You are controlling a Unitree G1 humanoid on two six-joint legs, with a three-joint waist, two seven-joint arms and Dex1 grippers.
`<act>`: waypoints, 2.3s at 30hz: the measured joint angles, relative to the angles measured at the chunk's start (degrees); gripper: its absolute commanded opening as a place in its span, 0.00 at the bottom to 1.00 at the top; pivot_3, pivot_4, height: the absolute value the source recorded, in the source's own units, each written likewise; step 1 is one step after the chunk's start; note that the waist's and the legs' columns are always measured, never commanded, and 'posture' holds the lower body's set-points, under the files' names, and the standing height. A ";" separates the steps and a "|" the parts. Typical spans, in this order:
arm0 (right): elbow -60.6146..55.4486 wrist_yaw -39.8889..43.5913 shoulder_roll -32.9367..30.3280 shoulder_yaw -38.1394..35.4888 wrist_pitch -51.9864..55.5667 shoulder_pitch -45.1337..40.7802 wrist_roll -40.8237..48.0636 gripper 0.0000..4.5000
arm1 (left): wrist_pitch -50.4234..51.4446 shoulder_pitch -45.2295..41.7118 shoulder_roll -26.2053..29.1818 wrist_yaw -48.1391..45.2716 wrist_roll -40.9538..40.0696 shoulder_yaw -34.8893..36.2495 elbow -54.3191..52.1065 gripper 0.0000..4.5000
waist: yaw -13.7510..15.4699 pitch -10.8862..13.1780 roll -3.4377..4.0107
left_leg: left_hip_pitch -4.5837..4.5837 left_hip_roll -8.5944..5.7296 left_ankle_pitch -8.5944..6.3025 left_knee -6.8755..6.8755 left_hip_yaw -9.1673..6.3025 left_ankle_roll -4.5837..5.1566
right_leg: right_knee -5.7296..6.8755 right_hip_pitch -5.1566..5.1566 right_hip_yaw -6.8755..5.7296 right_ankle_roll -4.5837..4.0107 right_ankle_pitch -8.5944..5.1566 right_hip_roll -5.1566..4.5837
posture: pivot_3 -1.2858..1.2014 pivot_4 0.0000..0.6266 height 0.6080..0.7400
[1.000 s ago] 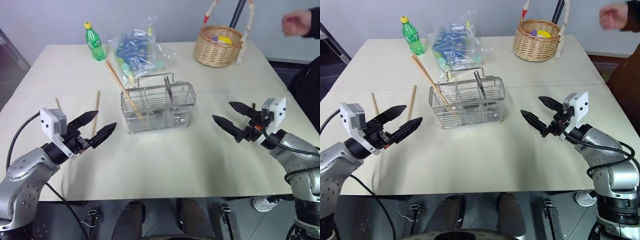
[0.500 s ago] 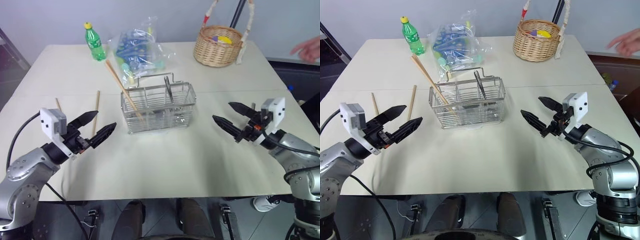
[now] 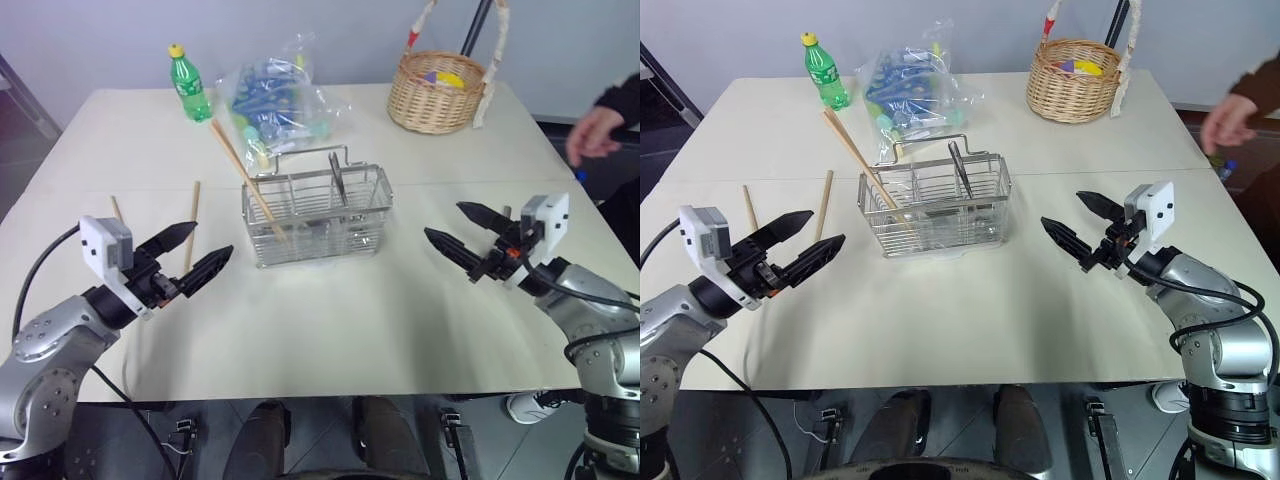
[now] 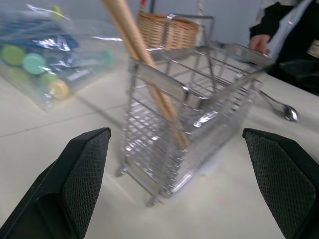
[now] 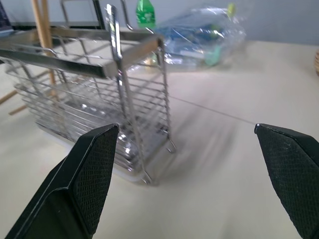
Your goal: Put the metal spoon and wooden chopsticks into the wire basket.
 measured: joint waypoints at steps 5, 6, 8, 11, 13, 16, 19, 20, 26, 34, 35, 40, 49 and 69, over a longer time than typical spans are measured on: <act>1.56 0.19 -0.02 0.00 -0.27 -0.51 -0.73 1.00 | 1.16 4.24 4.80 -6.28 -2.99 1.05 -3.67 0.99 | -0.05 0.00 0.01 | -0.01 0.00 0.00 -0.01 0.00 0.00 | 0.00 -0.01 0.00 -0.01 -0.01 0.00 | 0.52 0.24 1.00; 1.61 0.22 -0.02 0.00 -0.28 -0.67 -0.83 1.00 | 1.21 4.50 5.36 -7.16 -3.28 1.05 -4.16 0.99 | -0.03 0.00 0.01 | 0.00 0.00 0.00 -0.01 0.00 0.00 | 0.00 -0.01 0.00 -0.01 -0.01 0.00 | 0.52 0.24 1.00; 1.76 0.44 -0.02 0.00 -0.29 -0.96 -0.92 1.00 | 1.35 5.22 7.39 -9.97 -3.97 0.62 -5.64 0.99 | -0.02 0.00 0.01 | -0.01 0.00 0.00 -0.01 0.00 0.00 | -0.01 0.00 0.00 -0.02 -0.01 0.00 | 0.52 0.24 1.00; 1.90 0.57 -0.02 0.01 -0.28 -1.17 -0.99 1.00 | 1.43 5.51 8.32 -12.91 -4.04 -1.14 -6.96 0.99 | -0.02 0.01 0.03 | -0.01 0.00 0.00 -0.01 0.02 0.00 | -0.01 0.00 0.01 -0.02 -0.01 0.00 | 0.52 0.24 1.00; 1.89 0.56 -0.02 0.01 -0.28 -1.18 -1.00 1.00 | 1.50 5.36 9.36 -14.90 -4.07 -2.79 -7.12 0.99 | -0.01 0.01 0.03 | -0.01 0.00 0.00 -0.01 0.02 0.00 | -0.01 0.00 0.01 -0.02 -0.01 0.00 | 0.52 0.24 1.00; 1.79 0.32 -0.02 -0.01 -0.22 -1.01 -0.99 1.00 | 2.18 4.05 9.72 -17.56 -4.34 -5.39 -7.23 0.99 | -0.01 0.01 0.03 | -0.01 0.00 0.00 -0.01 0.02 0.00 | -0.01 0.00 0.01 -0.02 -0.01 0.00 | 0.52 0.24 1.00; 1.49 -0.17 -0.04 -0.20 0.01 -0.12 -0.98 1.00 | 2.09 2.88 9.97 -19.11 -3.65 -7.45 -6.99 0.99 | -0.06 0.01 0.03 | 0.00 0.00 0.00 -0.02 0.02 0.00 | 0.00 0.00 0.01 -0.02 -0.01 0.00 | 0.52 0.24 1.00; 1.24 -0.49 -0.06 -0.33 0.18 0.41 -0.98 1.00 | 2.07 2.42 9.95 -19.51 -3.28 -8.02 -6.60 0.99 | -0.04 0.01 0.03 | 0.00 0.00 0.00 -0.02 0.02 0.00 | 0.00 0.00 0.01 -0.02 -0.01 0.00 | 0.52 0.24 1.00; 3.76 -4.88 -3.51 -0.90 1.35 1.91 -6.29 1.00 | 1.56 -0.76 9.13 -19.95 -1.51 -10.00 -4.46 0.99 | 0.01 0.01 0.03 | 0.00 0.00 0.00 0.00 0.03 0.00 | 0.00 -0.01 0.02 -0.02 -0.01 0.01 | 0.52 0.24 1.00; 16.59 -8.71 -6.39 -0.72 2.06 -3.81 -13.34 1.00 | 0.41 -3.61 6.74 -18.71 0.02 -11.55 -3.05 0.99 | -0.25 0.00 0.07 | 0.01 0.00 0.00 0.00 0.06 0.01 | 0.00 -0.01 0.04 -0.02 0.00 0.01 | 0.52 0.24 1.00; 18.43 -8.93 -6.67 -0.63 2.10 -5.28 -13.98 1.00 | 0.14 -3.66 6.41 -18.44 0.29 -11.68 -2.84 0.99 | -0.31 0.01 0.07 | 0.02 0.01 0.00 -0.01 0.07 0.01 | 0.01 -0.01 0.04 -0.02 0.00 0.01 | 0.52 0.24 1.00; 28.31 -10.48 -7.43 -0.03 2.58 -11.85 -16.77 1.00 | -0.39 -3.65 4.92 -16.63 1.27 -11.78 -2.84 0.99 | -0.20 0.00 0.07 | 0.00 0.00 0.00 0.01 0.07 0.01 | 0.00 -0.01 0.05 -0.02 0.01 0.01 | 0.52 0.24 1.00; 44.53 -11.05 -7.65 3.10 6.91 -21.84 -20.33 1.00 | -0.47 -3.27 3.67 -12.56 1.43 -11.30 -4.32 0.99 | -0.29 0.00 0.08 | 0.01 0.00 0.01 0.01 0.08 0.01 | 0.01 -0.01 0.06 -0.02 0.01 0.01 | 0.52 0.24 1.00; 61.75 -5.95 -7.76 6.58 21.38 -40.37 -23.40 1.00 | -0.76 -1.24 2.41 -9.52 0.47 -10.56 -8.61 0.99 | -1.65 -0.02 0.09 | 0.04 0.02 0.01 0.03 0.11 0.01 | 0.03 0.01 0.08 -0.03 0.04 0.05 | 0.52 0.24 1.00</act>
